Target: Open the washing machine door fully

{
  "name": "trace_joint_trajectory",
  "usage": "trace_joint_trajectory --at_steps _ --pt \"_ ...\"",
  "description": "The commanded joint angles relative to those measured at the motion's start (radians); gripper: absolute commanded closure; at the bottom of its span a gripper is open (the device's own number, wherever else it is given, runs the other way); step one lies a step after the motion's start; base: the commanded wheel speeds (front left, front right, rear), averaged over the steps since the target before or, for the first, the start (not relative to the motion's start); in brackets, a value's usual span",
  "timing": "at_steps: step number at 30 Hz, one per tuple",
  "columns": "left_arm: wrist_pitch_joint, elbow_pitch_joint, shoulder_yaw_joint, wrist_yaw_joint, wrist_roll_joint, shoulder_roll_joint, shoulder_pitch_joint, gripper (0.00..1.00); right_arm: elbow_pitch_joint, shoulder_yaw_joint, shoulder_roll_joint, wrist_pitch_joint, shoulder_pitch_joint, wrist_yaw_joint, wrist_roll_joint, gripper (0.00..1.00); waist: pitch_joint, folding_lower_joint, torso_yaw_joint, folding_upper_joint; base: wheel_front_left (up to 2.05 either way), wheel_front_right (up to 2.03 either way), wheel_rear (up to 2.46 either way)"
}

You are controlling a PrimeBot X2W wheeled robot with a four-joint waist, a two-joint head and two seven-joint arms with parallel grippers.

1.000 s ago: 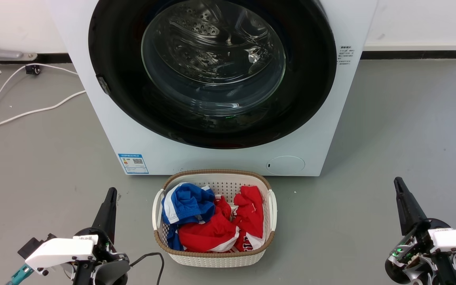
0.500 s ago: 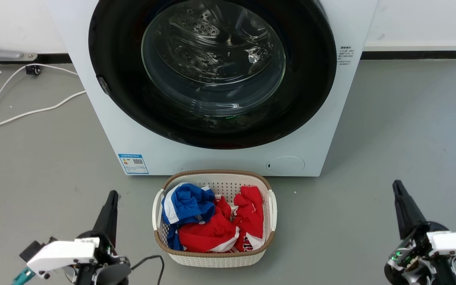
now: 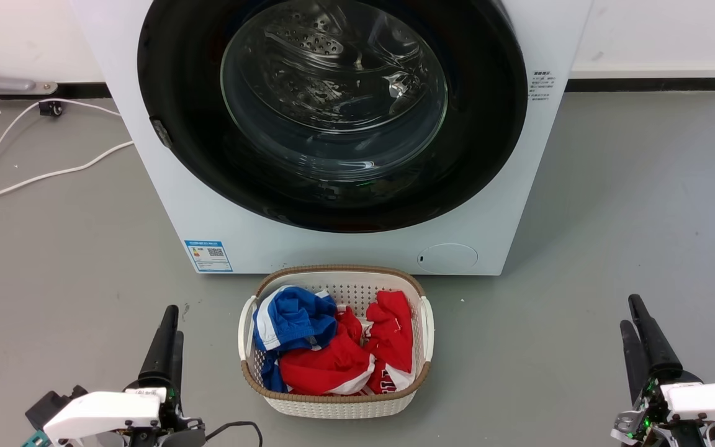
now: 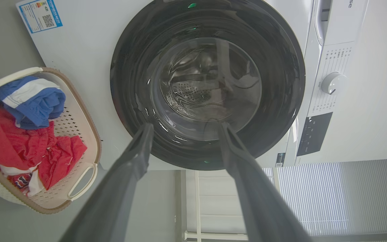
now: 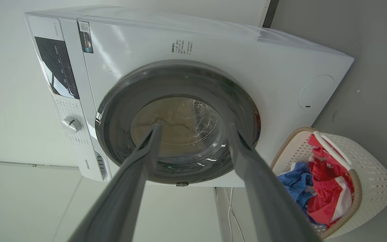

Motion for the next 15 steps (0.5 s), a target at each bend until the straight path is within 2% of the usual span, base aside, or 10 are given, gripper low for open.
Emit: trace_joint_trajectory --at_steps 1,15 --pt "-0.011 -0.032 -0.001 0.004 0.038 0.002 -0.013 0.00 -0.033 -0.003 -0.002 -0.012 -0.010 0.002 -0.046 0.00 0.001 0.0000 0.000 0.0000 0.00 0.00 0.00" --pt "-0.071 -0.135 -0.057 0.086 0.357 0.002 -0.001 0.00 -0.144 0.019 -0.002 -0.072 0.012 0.002 -0.387 0.00 0.003 0.0000 0.001 0.0000 0.00 0.00 0.00"
